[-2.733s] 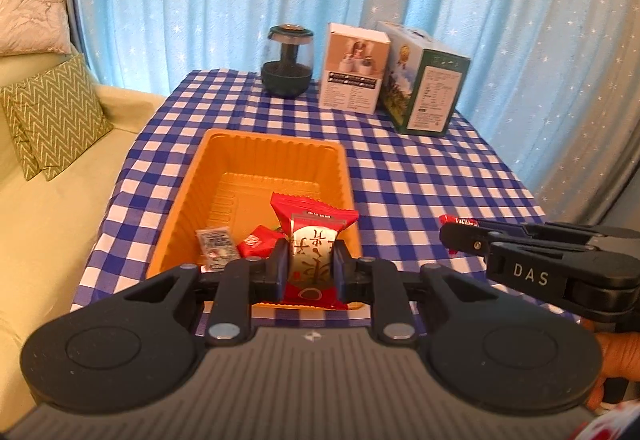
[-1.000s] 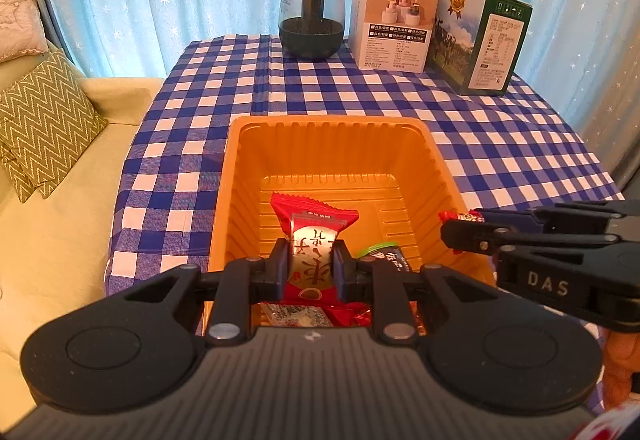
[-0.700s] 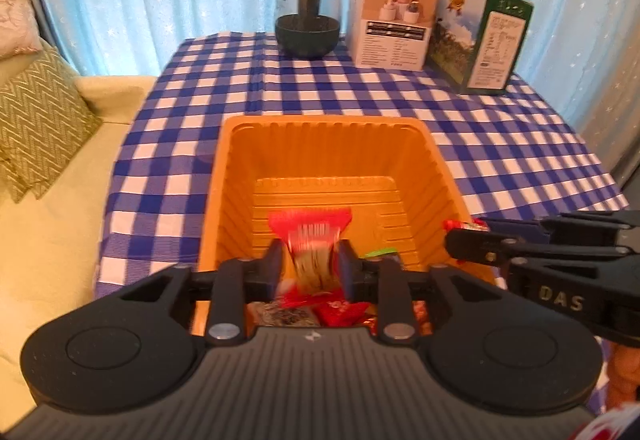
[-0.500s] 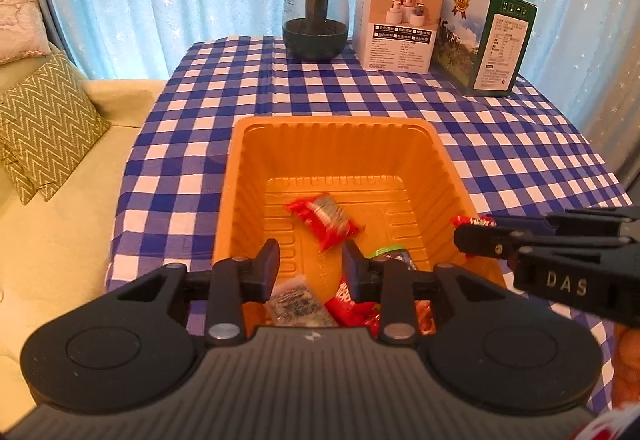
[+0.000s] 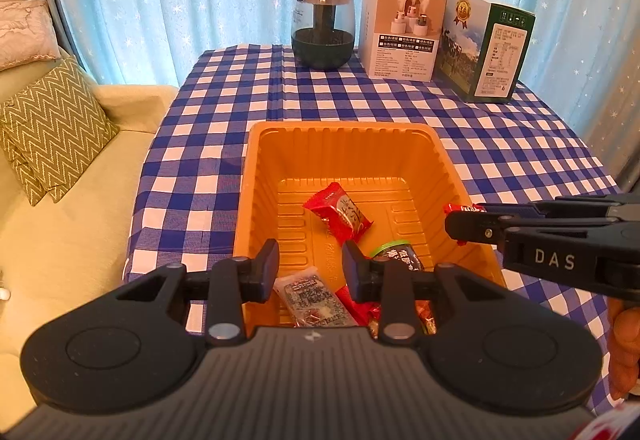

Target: Organize snacks

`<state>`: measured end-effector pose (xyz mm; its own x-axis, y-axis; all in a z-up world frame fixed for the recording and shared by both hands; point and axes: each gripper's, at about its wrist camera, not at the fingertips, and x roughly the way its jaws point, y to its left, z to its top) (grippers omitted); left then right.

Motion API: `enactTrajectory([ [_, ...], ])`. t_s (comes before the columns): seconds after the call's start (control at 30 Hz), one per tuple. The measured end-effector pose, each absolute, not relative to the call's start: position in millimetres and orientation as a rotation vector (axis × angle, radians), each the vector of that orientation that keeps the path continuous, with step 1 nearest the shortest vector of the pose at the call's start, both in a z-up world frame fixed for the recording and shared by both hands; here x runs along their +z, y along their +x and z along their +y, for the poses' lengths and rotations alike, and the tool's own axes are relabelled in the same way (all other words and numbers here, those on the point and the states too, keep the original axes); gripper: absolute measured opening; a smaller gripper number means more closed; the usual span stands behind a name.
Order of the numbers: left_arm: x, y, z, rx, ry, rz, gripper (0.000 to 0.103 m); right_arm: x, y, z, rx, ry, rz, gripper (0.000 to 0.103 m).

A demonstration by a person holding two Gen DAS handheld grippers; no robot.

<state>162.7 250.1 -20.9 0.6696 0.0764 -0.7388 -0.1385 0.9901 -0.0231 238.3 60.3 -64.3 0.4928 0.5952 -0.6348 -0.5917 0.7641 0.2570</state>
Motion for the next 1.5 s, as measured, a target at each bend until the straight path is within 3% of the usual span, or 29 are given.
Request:
enactTrajectory([
  [0.33,-19.3,158.9,253.7,0.130,-0.081,0.824,0.031,-62.9,241.3,69.2,0.744,0.000,0.752,0.025],
  [0.4,-19.5,157.4,254.8,0.135,-0.079,0.820,0.036,-64.6,244.0,71.2,0.773,0.003,0.741,0.027],
  [0.43,-19.6,156.5,255.1,0.138,-0.076,0.818,0.040,-66.4,246.4,72.7,0.781,0.002,0.749,0.032],
  [0.47,-19.6,155.1,254.9,0.140,-0.074,0.816,0.041,-68.4,249.1,72.5,0.777,0.007,0.759,0.048],
  [0.5,-19.6,153.9,255.2,0.142,-0.075,0.815,0.043,-69.4,251.3,70.0,0.774,0.027,0.762,0.056],
  [1.33,10.4,95.2,211.6,0.163,-0.132,0.744,0.089,-32.3,212.7,-15.9,0.648,0.084,0.787,0.056],
  [1.5,23.6,79.3,199.8,0.178,-0.137,0.711,0.098,-18.1,193.5,-32.6,0.642,0.089,0.767,0.065],
])
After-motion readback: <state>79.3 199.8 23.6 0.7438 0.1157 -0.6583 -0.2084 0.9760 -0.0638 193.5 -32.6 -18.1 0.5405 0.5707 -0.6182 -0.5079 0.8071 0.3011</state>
